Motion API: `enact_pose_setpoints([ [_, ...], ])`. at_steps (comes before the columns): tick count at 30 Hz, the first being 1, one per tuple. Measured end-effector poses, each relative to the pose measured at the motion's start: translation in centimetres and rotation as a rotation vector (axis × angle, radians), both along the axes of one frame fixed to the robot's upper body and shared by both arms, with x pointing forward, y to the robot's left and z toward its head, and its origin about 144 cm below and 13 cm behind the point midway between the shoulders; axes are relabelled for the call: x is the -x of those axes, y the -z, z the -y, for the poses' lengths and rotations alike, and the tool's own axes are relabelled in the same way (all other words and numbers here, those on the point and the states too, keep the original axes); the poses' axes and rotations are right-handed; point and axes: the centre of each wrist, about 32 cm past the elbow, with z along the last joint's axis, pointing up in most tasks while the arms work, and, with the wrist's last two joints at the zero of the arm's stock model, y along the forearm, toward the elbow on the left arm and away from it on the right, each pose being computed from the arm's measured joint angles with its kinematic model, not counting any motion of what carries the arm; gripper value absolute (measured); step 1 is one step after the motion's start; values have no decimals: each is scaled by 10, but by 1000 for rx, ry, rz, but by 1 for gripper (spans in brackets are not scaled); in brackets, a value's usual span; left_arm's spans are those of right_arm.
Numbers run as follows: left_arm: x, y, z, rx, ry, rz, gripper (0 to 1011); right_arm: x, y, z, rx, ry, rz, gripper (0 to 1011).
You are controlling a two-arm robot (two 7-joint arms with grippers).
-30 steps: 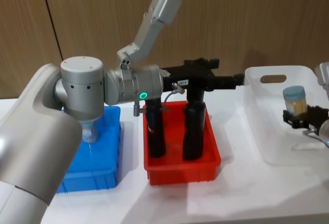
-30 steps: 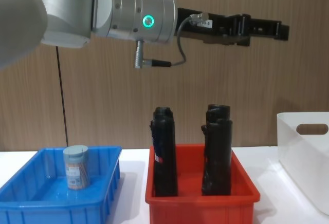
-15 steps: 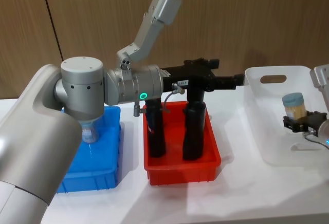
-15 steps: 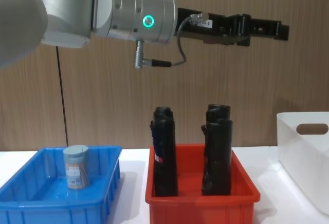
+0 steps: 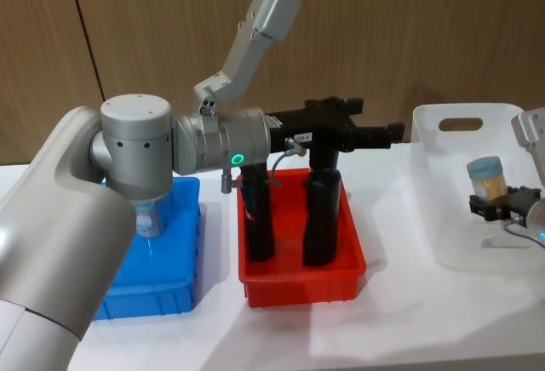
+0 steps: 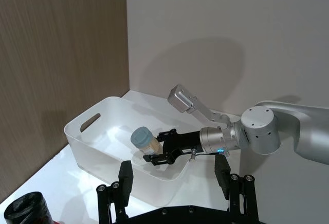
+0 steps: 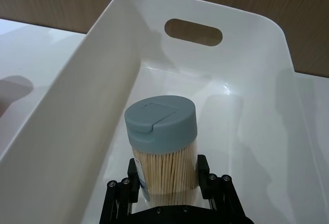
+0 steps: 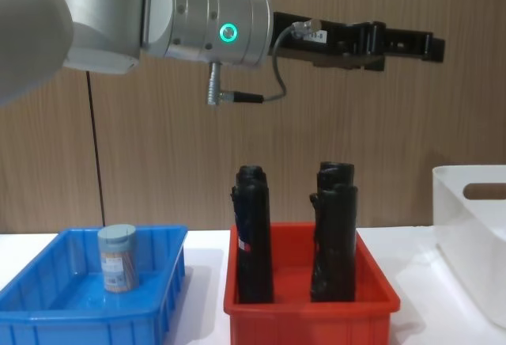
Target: Pick the cotton swabs from the blue box and place them into the white box.
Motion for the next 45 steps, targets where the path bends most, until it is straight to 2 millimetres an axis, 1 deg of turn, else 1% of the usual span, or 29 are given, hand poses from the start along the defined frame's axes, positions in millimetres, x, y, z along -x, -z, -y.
enact_pose_setpoints([
  [12,0,0,0,0,0,0,1004,-1,0,1,3,-1,-6,647],
  [15,0,0,0,0,0,0,1004,-2,1,1,3,-1,-8,669],
  [20,0,0,0,0,0,0,1004,-2,1,1,3,-1,-9,837],
  [22,0,0,0,0,0,0,1004,-2,1,1,3,-1,-10,870],
  [25,0,0,0,0,0,0,1004,-2,1,1,3,-1,-11,961],
  [26,0,0,0,0,0,0,1004,-2,1,1,3,-1,-11,961],
  [27,0,0,0,0,0,0,1004,-2,1,1,3,-1,-11,998],
  [45,0,0,0,0,0,0,1004,0,0,1,5,-1,-1,1002],
])
